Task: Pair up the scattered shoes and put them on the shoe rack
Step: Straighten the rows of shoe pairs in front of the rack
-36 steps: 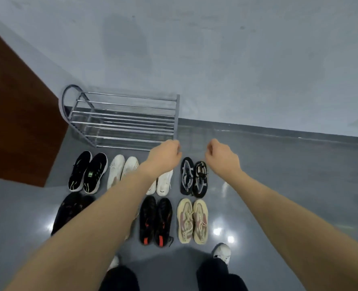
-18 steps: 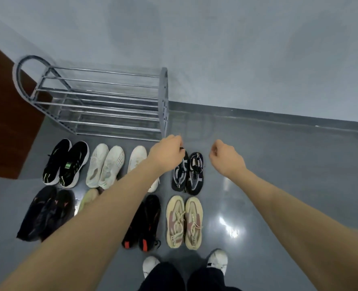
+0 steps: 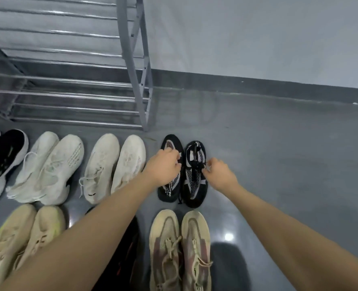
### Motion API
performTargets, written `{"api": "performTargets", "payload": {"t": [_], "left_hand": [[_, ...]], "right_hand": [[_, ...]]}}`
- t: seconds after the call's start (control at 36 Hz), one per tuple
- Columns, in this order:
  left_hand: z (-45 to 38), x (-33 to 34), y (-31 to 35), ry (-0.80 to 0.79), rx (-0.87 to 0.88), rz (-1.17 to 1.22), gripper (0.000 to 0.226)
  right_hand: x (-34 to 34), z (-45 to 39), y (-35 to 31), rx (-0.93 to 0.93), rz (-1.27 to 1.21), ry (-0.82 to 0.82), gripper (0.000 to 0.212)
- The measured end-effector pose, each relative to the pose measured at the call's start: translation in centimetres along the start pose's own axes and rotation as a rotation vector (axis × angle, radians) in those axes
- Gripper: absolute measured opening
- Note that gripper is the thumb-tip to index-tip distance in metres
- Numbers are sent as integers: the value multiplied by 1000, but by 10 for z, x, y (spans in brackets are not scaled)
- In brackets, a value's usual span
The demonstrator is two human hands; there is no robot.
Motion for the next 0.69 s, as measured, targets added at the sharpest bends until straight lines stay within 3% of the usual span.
{"api": "performTargets", "payload": {"t": [0.17,0.39,0.53,0.69], "left_hand": [[-35,66,-3,24,94,-67,30],[-47,118,-1,-23,172,-230,44],[-44,123,2,-23,188,-243,52],[-45,108,12,12,215,-263,51]], "right_hand": [[60,-49,50,53,-65,15,34],[128,-92,102,158,-74,-39,56],[111,-68,86,250,-56,29,46],[98,-58,72,161,-19,57,26]]}}
Point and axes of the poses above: each hand's wrist, its own z-axis away from the middle knuckle, its own x-axis out of the palm, y = z × x, the point moved 5 cm from there along -z, towards the middle knuckle, and after that the axes turned 6 degrees about -z, right-handed, at the moved point
